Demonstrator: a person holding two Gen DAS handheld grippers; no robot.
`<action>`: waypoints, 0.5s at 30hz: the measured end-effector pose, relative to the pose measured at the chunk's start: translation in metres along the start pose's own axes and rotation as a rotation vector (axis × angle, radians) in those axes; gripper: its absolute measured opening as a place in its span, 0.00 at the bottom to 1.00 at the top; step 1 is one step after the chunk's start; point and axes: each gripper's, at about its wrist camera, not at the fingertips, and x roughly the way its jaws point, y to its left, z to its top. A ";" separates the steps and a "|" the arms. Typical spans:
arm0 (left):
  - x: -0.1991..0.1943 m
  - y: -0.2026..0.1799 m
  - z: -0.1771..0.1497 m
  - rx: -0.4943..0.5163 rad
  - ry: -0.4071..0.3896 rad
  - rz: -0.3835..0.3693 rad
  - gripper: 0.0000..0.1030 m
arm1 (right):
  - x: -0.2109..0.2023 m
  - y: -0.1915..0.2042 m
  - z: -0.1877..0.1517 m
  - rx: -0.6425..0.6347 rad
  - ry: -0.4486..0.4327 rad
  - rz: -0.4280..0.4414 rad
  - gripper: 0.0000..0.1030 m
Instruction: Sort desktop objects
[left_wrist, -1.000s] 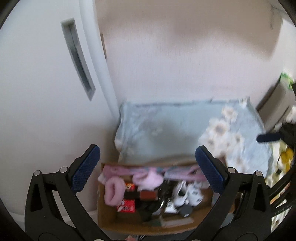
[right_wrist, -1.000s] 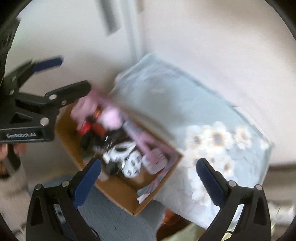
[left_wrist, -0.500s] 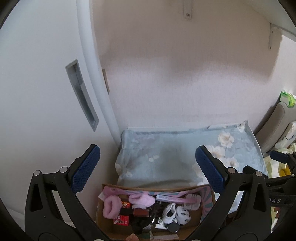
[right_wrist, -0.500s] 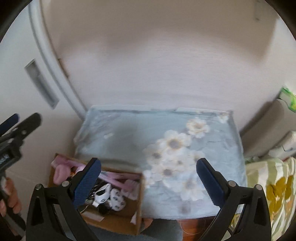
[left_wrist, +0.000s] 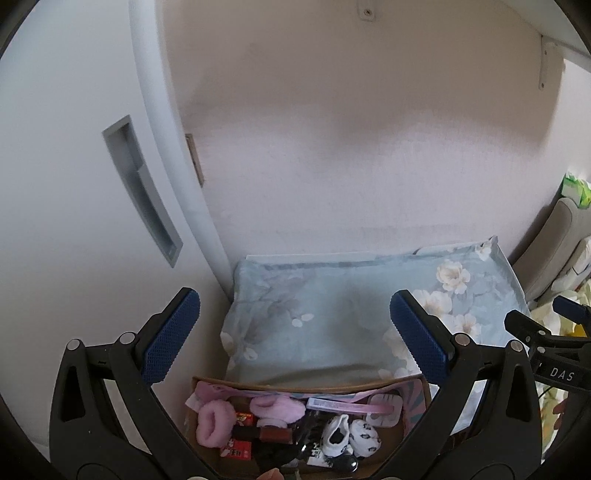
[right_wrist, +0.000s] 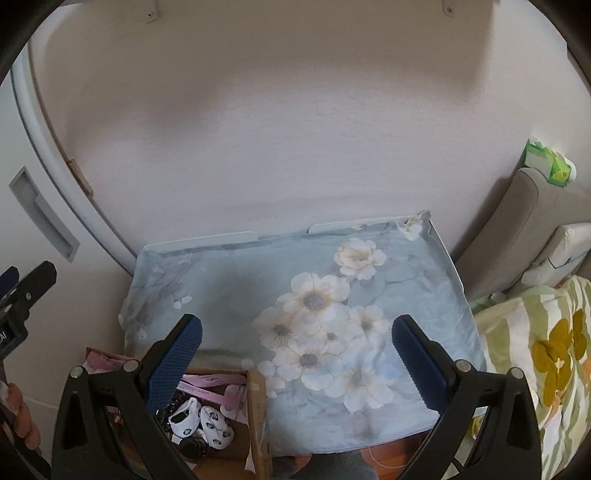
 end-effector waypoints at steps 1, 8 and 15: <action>0.002 0.000 0.002 0.003 0.000 0.001 1.00 | 0.002 0.000 0.001 -0.003 0.005 -0.002 0.99; 0.009 0.000 0.009 0.013 0.004 0.009 1.00 | 0.008 0.000 0.004 -0.004 0.019 -0.007 0.99; 0.015 0.001 0.010 0.010 0.021 0.011 1.00 | 0.012 0.005 0.007 -0.017 0.031 -0.006 0.99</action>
